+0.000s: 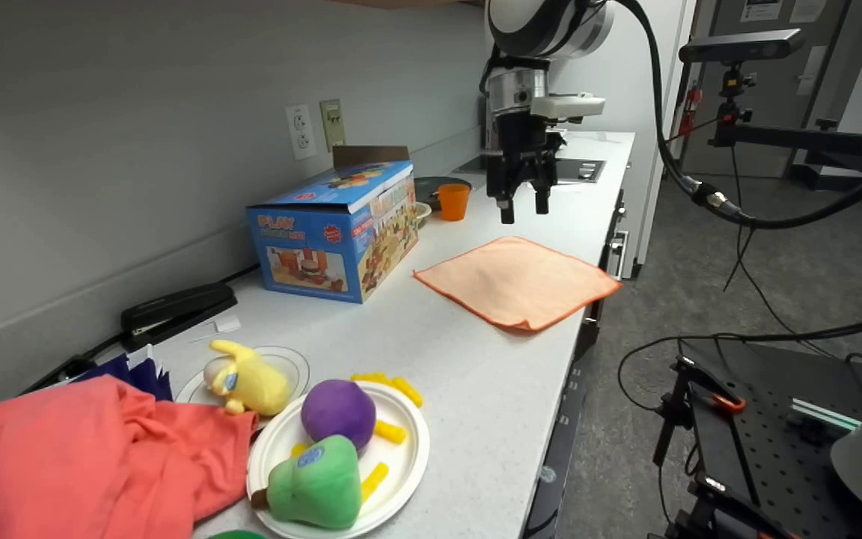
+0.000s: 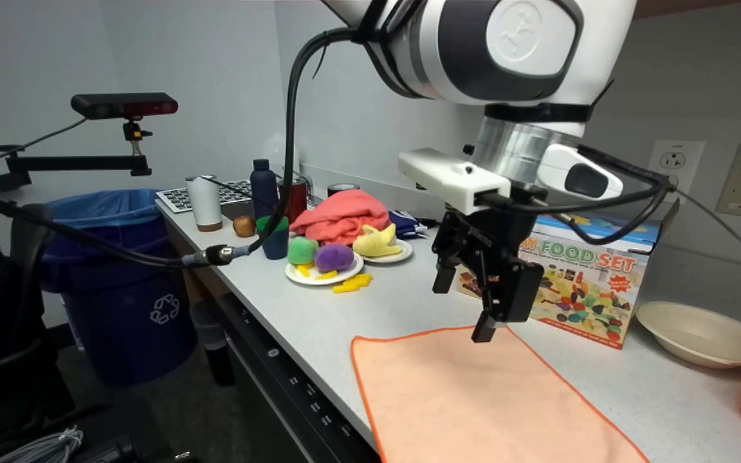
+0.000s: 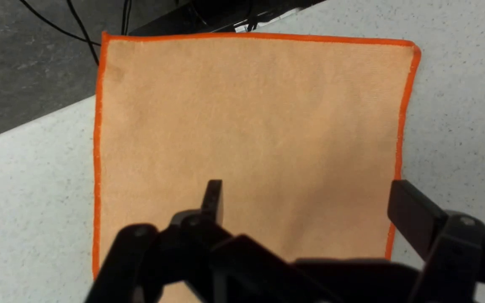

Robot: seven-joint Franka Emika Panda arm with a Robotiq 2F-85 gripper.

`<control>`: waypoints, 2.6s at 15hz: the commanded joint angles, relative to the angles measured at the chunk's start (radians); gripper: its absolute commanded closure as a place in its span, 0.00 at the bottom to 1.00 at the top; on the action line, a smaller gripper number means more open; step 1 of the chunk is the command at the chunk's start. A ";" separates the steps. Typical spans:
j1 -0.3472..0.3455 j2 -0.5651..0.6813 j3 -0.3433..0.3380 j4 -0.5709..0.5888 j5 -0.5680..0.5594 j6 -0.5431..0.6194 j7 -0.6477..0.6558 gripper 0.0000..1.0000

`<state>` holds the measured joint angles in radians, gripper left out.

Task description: Unfold the cloth on the counter

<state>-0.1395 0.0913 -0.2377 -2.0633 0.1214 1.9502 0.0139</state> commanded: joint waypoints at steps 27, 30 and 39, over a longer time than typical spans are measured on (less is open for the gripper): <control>-0.083 0.273 0.159 -0.018 -0.047 0.389 -0.400 0.00; -0.080 0.270 0.158 0.003 -0.062 0.372 -0.376 0.00; -0.105 0.076 0.112 -0.010 -0.030 0.103 -0.350 0.00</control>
<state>-0.2325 0.2655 -0.1111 -2.0455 0.0763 2.1493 -0.3390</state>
